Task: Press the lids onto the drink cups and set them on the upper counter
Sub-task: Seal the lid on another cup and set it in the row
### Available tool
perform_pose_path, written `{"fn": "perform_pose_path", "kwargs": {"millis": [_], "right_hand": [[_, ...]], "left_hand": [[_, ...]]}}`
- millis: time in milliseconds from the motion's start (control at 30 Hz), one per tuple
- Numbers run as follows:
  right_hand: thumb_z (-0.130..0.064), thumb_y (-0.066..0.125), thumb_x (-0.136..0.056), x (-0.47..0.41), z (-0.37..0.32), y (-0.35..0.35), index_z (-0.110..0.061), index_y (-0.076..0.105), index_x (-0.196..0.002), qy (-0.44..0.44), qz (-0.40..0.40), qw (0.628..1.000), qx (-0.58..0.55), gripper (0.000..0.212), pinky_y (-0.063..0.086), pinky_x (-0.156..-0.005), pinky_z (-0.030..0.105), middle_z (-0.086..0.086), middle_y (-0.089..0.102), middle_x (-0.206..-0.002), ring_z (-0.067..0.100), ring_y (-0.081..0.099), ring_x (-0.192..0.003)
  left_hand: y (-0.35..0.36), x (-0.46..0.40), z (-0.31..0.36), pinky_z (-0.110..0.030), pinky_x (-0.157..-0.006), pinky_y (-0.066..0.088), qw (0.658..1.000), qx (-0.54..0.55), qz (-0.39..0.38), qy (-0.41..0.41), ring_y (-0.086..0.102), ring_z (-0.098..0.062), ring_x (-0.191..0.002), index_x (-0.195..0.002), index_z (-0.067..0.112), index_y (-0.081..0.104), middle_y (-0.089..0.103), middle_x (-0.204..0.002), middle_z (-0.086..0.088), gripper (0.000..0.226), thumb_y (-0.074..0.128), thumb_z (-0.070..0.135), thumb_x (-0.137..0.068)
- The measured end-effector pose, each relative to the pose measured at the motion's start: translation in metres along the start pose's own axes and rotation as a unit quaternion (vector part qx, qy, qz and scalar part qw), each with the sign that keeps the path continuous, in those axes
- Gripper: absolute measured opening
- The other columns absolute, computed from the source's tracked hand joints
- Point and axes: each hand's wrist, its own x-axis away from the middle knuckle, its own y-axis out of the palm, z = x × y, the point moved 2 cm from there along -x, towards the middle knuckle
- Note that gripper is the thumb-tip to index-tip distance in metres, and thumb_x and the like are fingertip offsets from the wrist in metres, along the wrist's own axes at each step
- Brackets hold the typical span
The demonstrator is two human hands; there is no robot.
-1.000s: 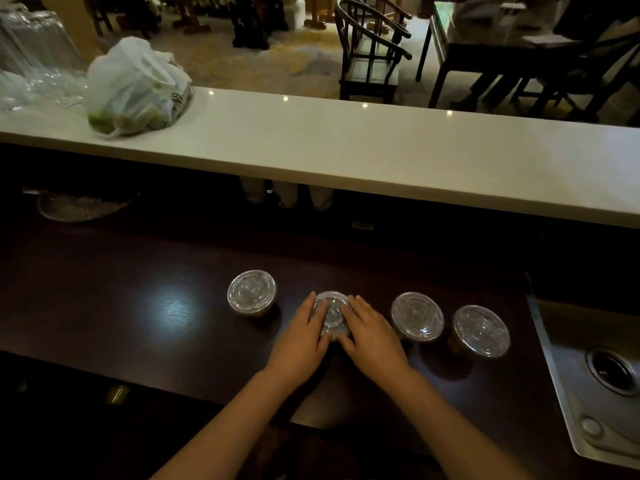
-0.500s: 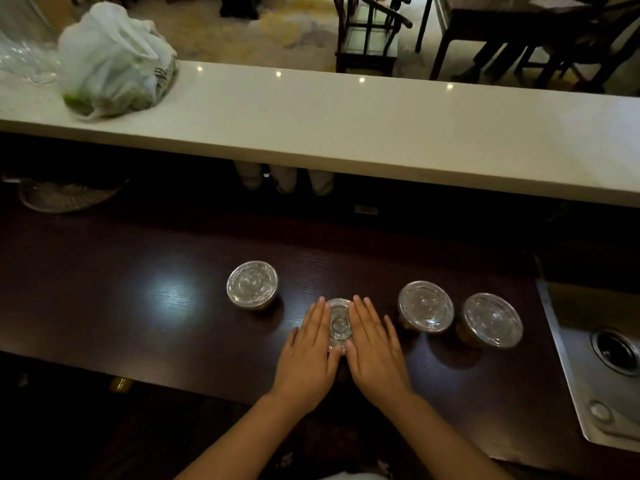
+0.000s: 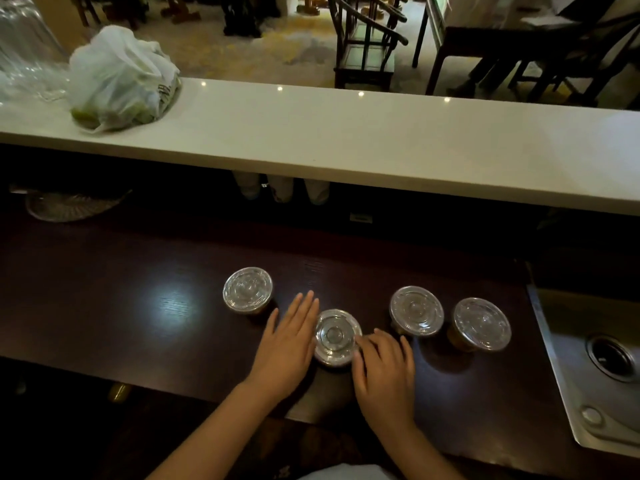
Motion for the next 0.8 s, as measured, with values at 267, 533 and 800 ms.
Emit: {"fn": "perform_pose_path", "kwargs": {"millis": [267, 533, 800], "right_hand": [[-0.031, 0.035, -0.09, -0.019, 0.014, 0.015, -0.011, 0.02, -0.144, -0.132, -0.169, 0.977, 0.016, 0.059, 0.016, -0.109, 0.036, 0.005, 0.03, -0.15, 0.015, 0.014, -0.14], [-0.023, 0.035, -0.09, -0.015, 0.019, 0.027, -0.007, 0.018, -0.143, -0.13, -0.179, 0.974, -0.04, 0.058, 0.011, -0.111, 0.031, 0.006, 0.024, -0.15, 0.013, 0.012, -0.14], [-0.032, 0.034, -0.092, -0.016, 0.022, 0.022, -0.015, 0.011, -0.144, -0.148, -0.174, 0.973, -0.039, 0.06, 0.012, -0.109, 0.035, 0.002, 0.024, -0.151, 0.009, 0.009, -0.14]], "left_hand": [[0.028, 0.02, 0.033, -0.045, -0.105, 0.031, 0.999, 0.016, 0.021, -0.021, 0.016, -0.012, -0.138, -0.142, 0.014, 0.025, 0.032, -0.149, -0.004, 0.059, 0.03, 0.042, -0.09], [0.032, 0.018, 0.034, -0.032, -0.11, 0.018, 0.998, 0.042, 0.04, -0.005, 0.012, -0.014, -0.139, -0.146, 0.017, 0.007, 0.029, -0.149, -0.008, 0.064, 0.031, 0.04, -0.092], [0.028, 0.02, 0.031, -0.039, -0.111, 0.017, 0.999, 0.041, 0.024, 0.016, 0.001, -0.011, -0.141, -0.146, 0.014, 0.013, 0.014, -0.154, -0.004, 0.065, 0.028, 0.048, -0.093]]}}
